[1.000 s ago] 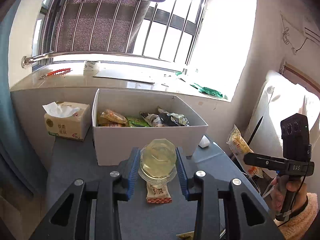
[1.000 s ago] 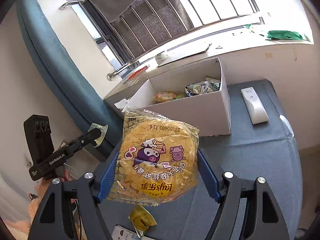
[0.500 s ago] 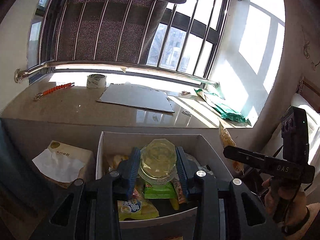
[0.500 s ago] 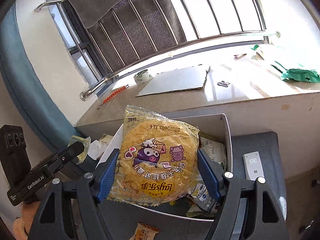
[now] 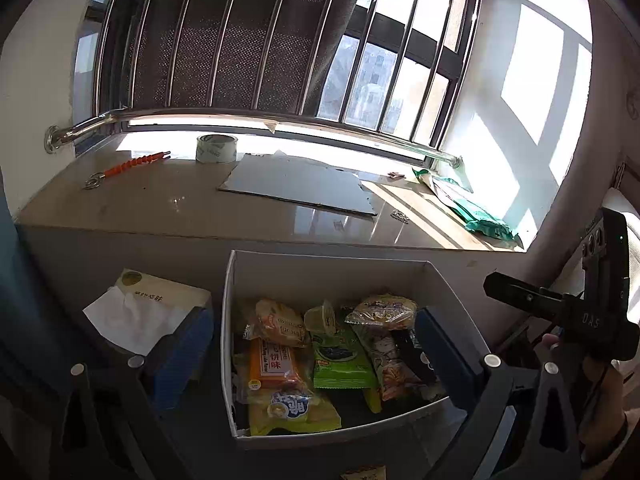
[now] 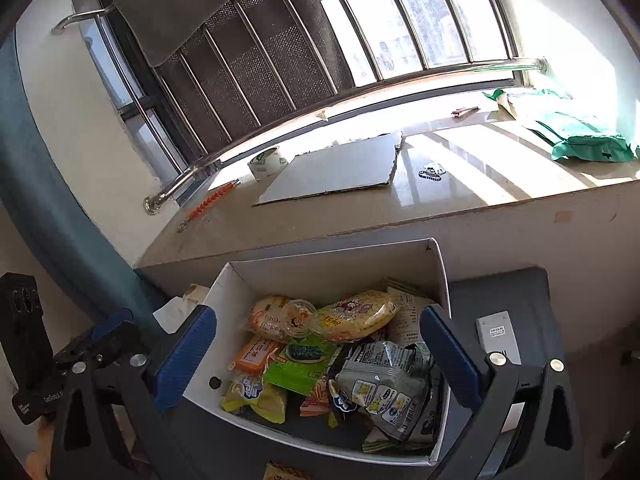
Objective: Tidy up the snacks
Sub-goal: 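Lower both held snacks into the white box and open both tools, then move both tools back from the box to the last snacks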
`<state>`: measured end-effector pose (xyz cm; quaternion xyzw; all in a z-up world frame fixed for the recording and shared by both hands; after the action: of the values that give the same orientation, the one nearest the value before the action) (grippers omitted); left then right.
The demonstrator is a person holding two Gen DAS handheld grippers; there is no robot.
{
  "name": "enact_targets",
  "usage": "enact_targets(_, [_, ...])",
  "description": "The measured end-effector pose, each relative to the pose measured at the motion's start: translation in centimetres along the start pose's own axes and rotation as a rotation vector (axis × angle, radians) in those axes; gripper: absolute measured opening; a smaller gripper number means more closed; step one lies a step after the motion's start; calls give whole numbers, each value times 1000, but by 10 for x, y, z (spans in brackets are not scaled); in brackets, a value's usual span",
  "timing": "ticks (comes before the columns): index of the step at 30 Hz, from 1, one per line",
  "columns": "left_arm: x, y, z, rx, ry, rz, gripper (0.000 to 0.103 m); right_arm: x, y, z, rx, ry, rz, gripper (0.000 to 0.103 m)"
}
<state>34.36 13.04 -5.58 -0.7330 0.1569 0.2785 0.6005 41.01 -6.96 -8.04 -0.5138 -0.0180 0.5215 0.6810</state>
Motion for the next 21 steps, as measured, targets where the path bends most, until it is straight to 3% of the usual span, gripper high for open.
enact_targets(5, [-23, 9, -5, 36, 13, -24, 103, -23, 10, 14, -15, -46, -17, 103])
enact_targets(12, [-74, 40, -23, 139, 33, -79, 103, -80, 54, 50, -110, -136, -40, 103])
enact_targets(21, [-128, 128, -51, 215, 69, -71, 103, -135, 135, 69, -163, -174, -34, 103])
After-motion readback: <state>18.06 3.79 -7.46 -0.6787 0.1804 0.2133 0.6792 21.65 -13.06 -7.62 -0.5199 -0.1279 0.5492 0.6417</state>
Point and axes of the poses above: each gripper's, at about its wrist camera, not at the fingertips, and x roughly the way its jaws point, z to its left, y to its underside, the point moved 7 cm from there along x, roughly the way its jaws point, and after that the axes turned 11 degrees about -y, right-handed, at the moved point
